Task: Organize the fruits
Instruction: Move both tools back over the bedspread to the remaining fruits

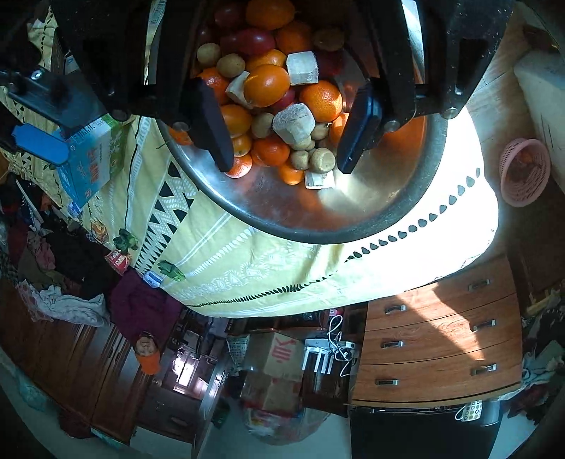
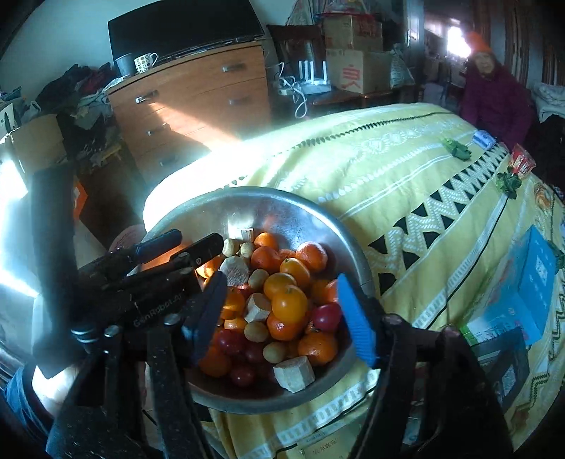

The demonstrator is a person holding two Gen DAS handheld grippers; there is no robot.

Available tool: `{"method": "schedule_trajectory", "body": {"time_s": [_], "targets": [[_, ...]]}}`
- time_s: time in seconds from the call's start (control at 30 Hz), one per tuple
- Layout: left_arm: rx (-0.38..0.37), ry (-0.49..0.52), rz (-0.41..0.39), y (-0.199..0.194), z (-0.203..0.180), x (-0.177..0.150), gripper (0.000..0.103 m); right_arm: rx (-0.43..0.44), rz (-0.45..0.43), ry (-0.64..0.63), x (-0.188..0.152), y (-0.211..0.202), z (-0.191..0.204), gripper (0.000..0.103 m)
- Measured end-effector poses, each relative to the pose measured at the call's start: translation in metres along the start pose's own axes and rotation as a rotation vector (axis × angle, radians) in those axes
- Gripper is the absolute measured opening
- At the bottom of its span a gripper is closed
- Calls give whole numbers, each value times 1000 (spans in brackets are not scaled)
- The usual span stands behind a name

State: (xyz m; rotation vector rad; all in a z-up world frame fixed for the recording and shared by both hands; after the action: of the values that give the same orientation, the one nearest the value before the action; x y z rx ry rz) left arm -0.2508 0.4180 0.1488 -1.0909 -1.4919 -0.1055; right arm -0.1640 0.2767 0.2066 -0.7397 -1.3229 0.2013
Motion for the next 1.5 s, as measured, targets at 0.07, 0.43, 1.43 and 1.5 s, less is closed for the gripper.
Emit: {"method": "schedule_trajectory", "body": {"time_s": [0.07, 0.43, 1.43, 1.5], "targets": [[-4, 8, -12, -6, -7, 2, 62, -40, -37, -23, 1, -22, -5, 75], [-173, 179, -130, -77, -134, 2, 75, -464, -185, -117, -29, -151, -65, 99], [-456, 500, -38, -127, -354, -107, 77, -698, -168, 165, -148, -261, -209, 99], [-490, 519, -8, -128, -364, -123, 77, -709, -116, 225, -178, -257, -228, 99]]}}
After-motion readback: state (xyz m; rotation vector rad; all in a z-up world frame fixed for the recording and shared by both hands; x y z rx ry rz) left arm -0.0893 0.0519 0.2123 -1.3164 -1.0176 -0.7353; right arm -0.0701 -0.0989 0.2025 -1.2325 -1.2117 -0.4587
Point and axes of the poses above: each gripper's, at about its wrist camera, not at the fingertips, and y roughly the way its jaws point, z to its left, x to its top, the point moved 2 cm from there along y, roughly the way its jaws point, and after that the axes turned 10 degrees about -z, right-handed, at the moved point
